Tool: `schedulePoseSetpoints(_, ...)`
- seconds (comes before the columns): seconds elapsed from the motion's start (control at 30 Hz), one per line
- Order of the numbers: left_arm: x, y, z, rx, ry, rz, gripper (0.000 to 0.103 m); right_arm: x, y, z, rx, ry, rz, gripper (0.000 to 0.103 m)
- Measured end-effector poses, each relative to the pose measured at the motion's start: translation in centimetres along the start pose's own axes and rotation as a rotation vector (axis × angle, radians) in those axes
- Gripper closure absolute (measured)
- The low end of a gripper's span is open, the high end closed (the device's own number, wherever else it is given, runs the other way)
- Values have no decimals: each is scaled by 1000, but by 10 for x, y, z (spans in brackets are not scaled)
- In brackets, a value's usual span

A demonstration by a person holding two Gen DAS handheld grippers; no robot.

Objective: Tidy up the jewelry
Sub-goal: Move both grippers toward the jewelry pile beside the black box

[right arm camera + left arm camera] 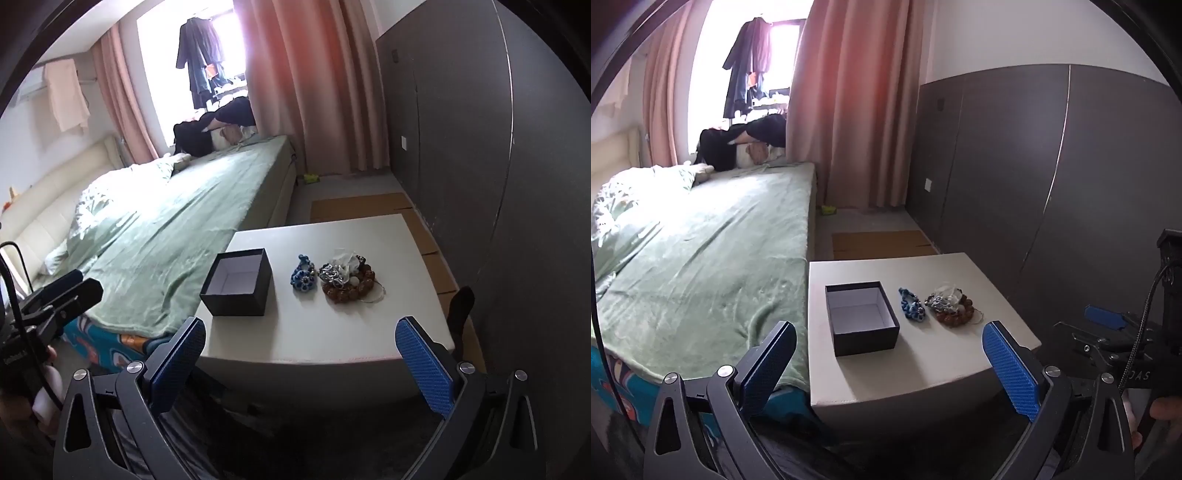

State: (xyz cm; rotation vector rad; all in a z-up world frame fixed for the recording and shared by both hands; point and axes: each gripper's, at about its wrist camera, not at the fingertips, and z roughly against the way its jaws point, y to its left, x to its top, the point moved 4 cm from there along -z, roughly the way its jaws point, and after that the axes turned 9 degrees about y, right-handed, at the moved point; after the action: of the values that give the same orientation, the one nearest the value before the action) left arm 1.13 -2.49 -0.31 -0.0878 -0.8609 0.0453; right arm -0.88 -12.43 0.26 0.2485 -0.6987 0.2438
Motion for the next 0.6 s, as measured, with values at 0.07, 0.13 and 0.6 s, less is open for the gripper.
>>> schedulePoseSetpoints(0.07, -1, 2, 1, 1, -2, 2, 2, 1, 2, 0, -6, -1, 6, 0)
schedulePoseSetpoints(0.13, 0, 6, 3, -1, -4, 11, 2, 1, 3, 1, -9, -4, 6, 0)
schedulePoseSetpoints(0.6, -1, 15, 10, -6, -10, 26, 2, 2, 10, -1, -16, 5, 15, 0)
